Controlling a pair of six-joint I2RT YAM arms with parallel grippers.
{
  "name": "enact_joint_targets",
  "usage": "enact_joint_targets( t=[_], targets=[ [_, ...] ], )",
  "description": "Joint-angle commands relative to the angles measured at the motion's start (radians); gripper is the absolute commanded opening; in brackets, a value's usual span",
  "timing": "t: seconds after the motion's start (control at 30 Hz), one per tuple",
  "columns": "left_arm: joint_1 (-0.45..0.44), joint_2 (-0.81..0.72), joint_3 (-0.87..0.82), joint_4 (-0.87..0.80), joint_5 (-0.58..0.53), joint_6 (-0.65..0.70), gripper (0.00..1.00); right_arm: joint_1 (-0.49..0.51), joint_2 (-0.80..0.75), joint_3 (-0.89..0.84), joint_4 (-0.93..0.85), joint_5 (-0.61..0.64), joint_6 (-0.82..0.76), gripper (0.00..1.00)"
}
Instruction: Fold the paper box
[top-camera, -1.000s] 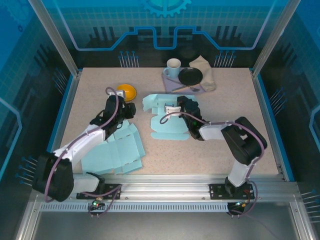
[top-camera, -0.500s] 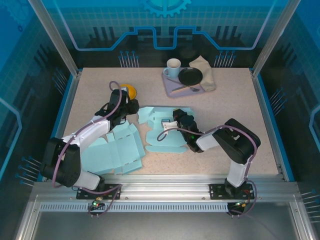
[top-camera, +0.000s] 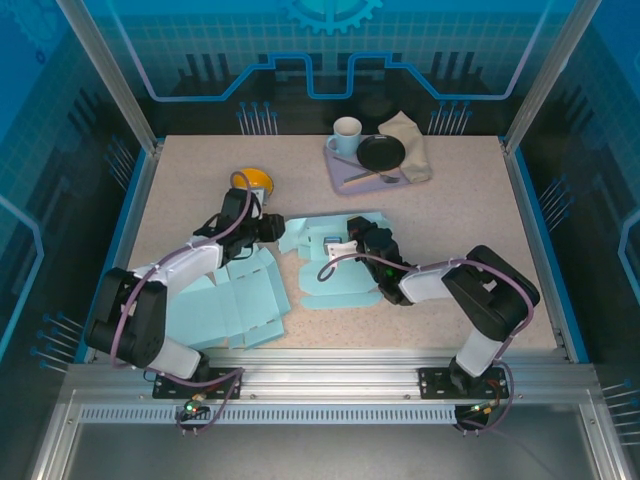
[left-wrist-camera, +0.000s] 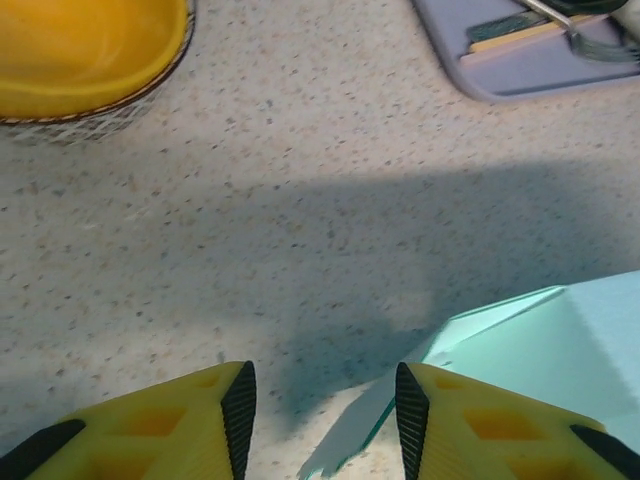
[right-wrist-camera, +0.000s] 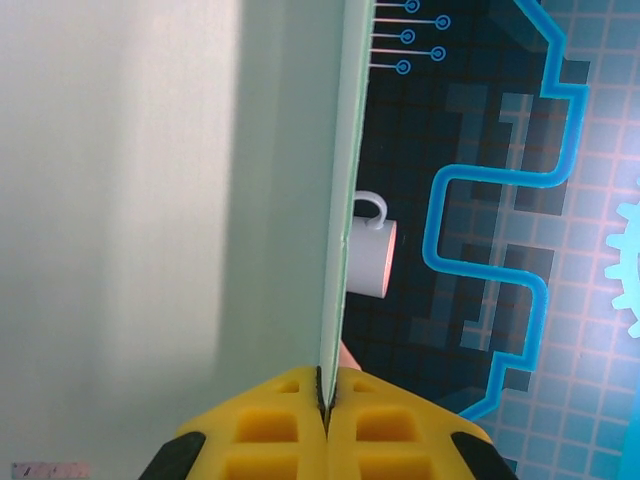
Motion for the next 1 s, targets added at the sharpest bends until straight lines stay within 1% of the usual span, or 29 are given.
enact_joint_targets(
  t=[0.0,0.07,0.17,0.2,0.3,0.37,0.43,0.6,0.73,0.9,0.97],
  targets=[
    [0.049,-0.041,-0.052,0.038,0.01,0.023,0.44,-0.009,-0.04,-0.03,0.005,0.006,0.002,0.0],
    [0.052,-0.049,-0.067,0.076,0.051,0.02,0.44,-0.001,-0.051,-0.045,0.008,0.018,-0.017,0.0],
    [0.048,-0.042,-0.086,0.161,0.205,0.005,0.47,0.016,-0.045,-0.064,-0.004,0.012,-0.014,0.0],
    [0.044,-0.039,-0.087,0.181,0.234,0.004,0.47,0.019,-0.041,-0.066,-0.007,0.009,-0.001,0.0],
    [0.015,-0.038,-0.096,0.199,0.284,0.032,0.47,0.018,-0.045,-0.069,-0.017,-0.003,0.061,0.0],
    [-0.002,-0.043,-0.11,0.213,0.311,0.045,0.48,0.015,-0.066,-0.064,-0.062,-0.02,0.108,0.0],
    [-0.025,-0.044,-0.121,0.217,0.31,0.058,0.5,0.012,-0.09,-0.059,-0.096,-0.037,0.135,0.0],
    [-0.047,0.003,-0.079,0.146,0.243,0.083,0.52,0.006,-0.134,-0.053,-0.15,-0.071,0.156,0.0],
    [-0.048,0.004,-0.067,0.135,0.216,0.077,0.6,0.0,-0.149,-0.053,-0.173,-0.077,0.15,0.0],
    [-0.051,-0.029,-0.081,0.148,0.23,0.063,0.6,0.002,-0.148,-0.071,-0.123,-0.065,0.103,0.0],
    [-0.06,-0.04,-0.094,0.159,0.244,0.056,0.59,0.003,-0.15,-0.069,-0.128,-0.061,0.098,0.0]
  ],
)
